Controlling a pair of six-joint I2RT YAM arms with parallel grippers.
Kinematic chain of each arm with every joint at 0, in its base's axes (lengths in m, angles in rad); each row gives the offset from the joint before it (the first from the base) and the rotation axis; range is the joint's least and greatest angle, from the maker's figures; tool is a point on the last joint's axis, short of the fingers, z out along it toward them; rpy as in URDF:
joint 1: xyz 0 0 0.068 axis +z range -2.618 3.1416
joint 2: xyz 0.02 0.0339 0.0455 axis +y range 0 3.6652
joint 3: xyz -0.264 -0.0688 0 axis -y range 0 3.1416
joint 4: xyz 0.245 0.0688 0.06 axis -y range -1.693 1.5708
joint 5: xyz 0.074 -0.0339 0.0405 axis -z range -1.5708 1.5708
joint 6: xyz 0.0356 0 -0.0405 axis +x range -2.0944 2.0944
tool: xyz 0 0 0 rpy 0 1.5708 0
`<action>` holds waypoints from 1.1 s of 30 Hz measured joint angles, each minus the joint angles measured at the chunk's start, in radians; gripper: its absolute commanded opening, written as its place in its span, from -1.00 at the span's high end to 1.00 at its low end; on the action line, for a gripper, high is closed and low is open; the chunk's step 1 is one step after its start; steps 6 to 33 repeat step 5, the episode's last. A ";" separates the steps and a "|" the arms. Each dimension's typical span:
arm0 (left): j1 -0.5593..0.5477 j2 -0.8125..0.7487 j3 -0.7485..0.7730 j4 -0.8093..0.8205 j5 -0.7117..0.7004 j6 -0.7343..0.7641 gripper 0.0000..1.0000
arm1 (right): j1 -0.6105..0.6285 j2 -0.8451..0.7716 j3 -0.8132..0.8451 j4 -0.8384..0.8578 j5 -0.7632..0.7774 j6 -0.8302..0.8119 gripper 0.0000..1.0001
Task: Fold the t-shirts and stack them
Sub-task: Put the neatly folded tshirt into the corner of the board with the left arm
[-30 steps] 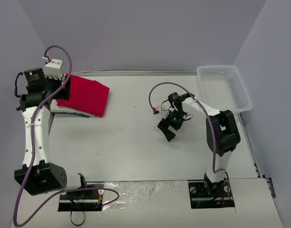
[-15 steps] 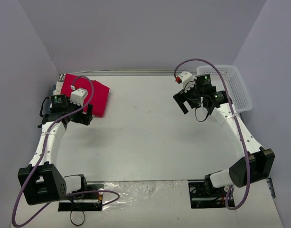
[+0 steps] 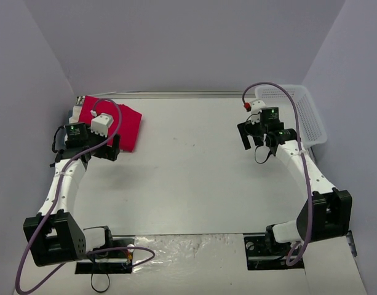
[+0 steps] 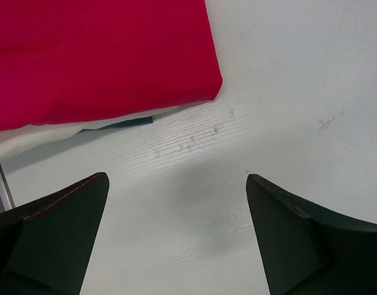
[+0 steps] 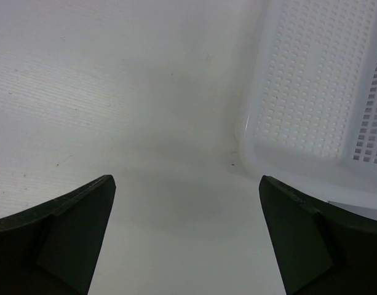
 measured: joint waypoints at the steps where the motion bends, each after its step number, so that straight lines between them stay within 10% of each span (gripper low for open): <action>1: 0.001 0.000 -0.006 0.009 0.000 -0.002 -0.89 | -0.005 -0.001 -0.004 0.016 0.007 0.006 -1.00; 33: 0.006 0.004 -0.037 0.025 0.003 -0.007 -0.92 | -0.020 -0.019 -0.045 0.055 0.019 0.011 -1.00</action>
